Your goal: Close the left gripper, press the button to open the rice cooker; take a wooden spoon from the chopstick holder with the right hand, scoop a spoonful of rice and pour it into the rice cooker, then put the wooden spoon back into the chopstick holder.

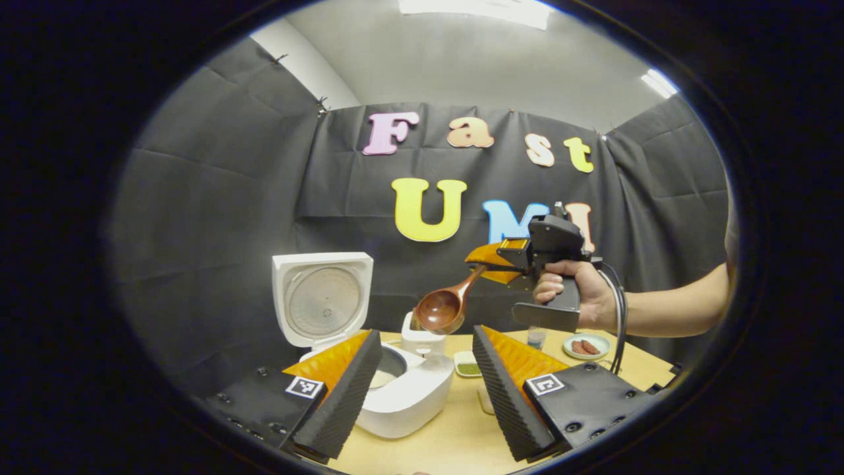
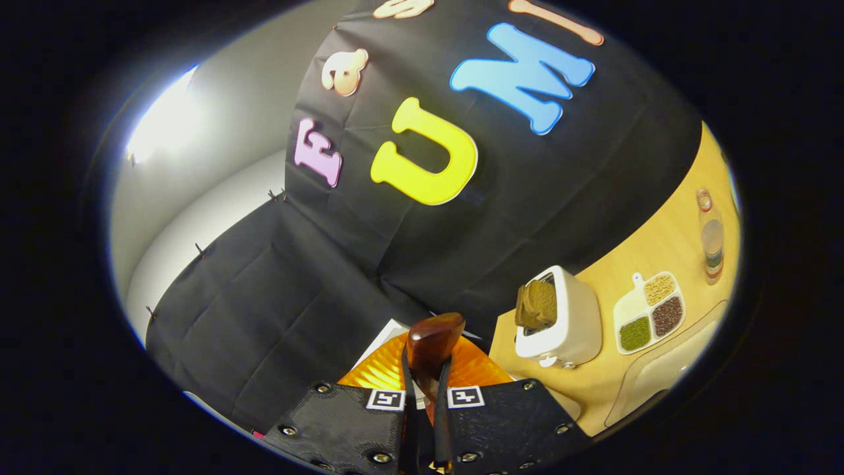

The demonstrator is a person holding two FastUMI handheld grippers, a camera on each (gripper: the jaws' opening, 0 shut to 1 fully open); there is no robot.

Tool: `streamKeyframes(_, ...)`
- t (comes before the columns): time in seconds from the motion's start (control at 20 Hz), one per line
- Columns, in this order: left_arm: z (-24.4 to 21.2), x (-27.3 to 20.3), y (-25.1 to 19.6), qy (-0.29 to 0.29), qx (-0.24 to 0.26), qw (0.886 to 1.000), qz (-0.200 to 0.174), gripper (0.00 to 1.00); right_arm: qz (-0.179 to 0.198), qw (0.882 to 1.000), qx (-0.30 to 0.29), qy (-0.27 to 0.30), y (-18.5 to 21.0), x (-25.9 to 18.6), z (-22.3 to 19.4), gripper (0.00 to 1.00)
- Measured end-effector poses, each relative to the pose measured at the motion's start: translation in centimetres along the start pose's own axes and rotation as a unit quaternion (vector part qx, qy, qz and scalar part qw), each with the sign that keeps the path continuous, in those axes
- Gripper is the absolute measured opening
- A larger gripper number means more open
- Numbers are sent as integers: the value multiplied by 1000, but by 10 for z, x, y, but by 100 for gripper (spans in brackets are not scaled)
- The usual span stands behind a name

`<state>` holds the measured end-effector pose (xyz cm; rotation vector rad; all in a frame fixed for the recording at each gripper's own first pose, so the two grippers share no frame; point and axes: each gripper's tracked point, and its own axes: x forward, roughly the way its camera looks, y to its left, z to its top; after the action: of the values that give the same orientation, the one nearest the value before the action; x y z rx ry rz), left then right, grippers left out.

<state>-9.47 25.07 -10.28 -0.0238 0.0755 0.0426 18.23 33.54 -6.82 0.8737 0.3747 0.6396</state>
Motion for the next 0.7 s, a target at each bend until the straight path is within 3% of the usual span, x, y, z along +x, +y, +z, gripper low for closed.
streamKeyframes(0.55, 4, 19, -67, 6, -9, 999, -43, 93, -57, 996, -7, -70, -54, -142, 81, 9)
streamKeyframes(0.7, 4, 21, -86, 11, -3, 998, -54, 99, -78, 993, -9, -90, -74, -178, 100, 9)
